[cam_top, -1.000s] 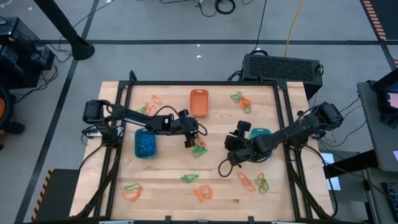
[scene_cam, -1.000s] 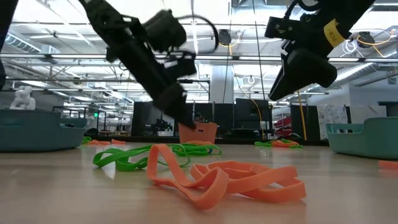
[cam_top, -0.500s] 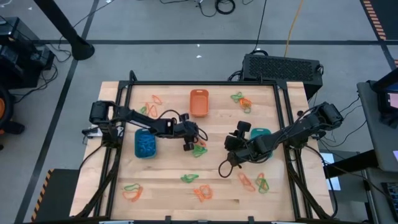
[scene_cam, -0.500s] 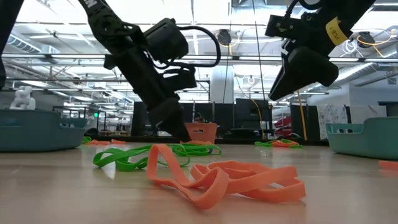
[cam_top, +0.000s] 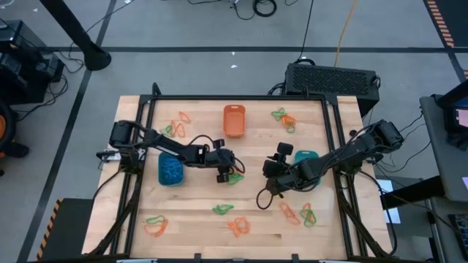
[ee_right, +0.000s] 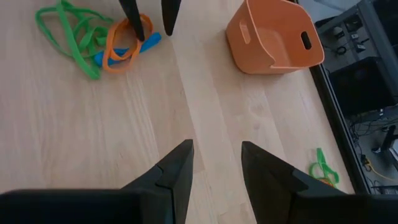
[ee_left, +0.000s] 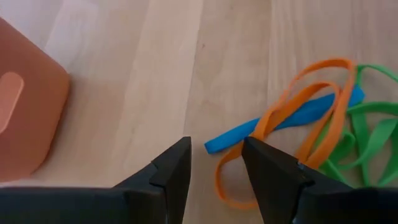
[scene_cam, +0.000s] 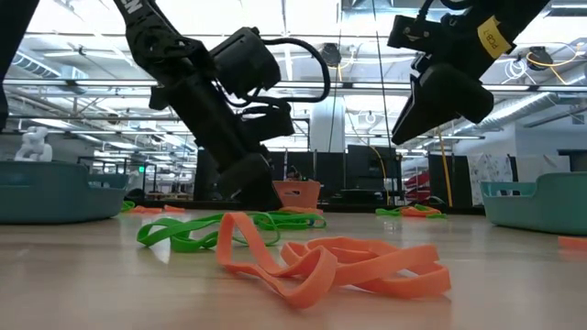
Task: Sort rubber bands into baskets
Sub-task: Put the blue rubber band into the blue bin
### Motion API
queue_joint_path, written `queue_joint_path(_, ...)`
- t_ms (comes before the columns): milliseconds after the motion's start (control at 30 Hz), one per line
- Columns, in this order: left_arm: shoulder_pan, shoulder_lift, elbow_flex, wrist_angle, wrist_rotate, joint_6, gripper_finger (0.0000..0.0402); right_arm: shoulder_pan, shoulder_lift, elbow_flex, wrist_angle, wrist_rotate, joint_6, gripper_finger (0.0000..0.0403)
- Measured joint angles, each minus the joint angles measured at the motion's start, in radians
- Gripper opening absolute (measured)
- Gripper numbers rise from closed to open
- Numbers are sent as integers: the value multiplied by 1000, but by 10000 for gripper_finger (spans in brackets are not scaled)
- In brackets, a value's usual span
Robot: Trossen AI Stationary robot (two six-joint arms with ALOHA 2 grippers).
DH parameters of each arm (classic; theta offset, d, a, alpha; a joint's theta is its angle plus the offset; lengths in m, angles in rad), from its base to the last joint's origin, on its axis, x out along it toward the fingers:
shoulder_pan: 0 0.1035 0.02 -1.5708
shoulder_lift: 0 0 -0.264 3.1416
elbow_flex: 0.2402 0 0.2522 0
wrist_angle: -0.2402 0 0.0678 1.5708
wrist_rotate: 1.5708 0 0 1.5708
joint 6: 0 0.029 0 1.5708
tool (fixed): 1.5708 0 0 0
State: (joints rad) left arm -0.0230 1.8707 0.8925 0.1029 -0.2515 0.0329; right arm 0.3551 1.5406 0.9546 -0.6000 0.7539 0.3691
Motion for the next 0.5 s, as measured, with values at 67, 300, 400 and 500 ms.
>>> queue_joint_path(67,0,5,1,7,-6,0,159,0,0,0,1,0,-6,128)
queue_joint_path(300,3,7,1,16,-12,20,159,-5,0,0,25,0,-38,128)
queue_joint_path(400,6,7,1,19,-4,54,159,-10,0,0,48,0,-55,128)
queue_joint_path(500,25,8,1,19,69,52,159,-11,0,0,59,0,-70,128)
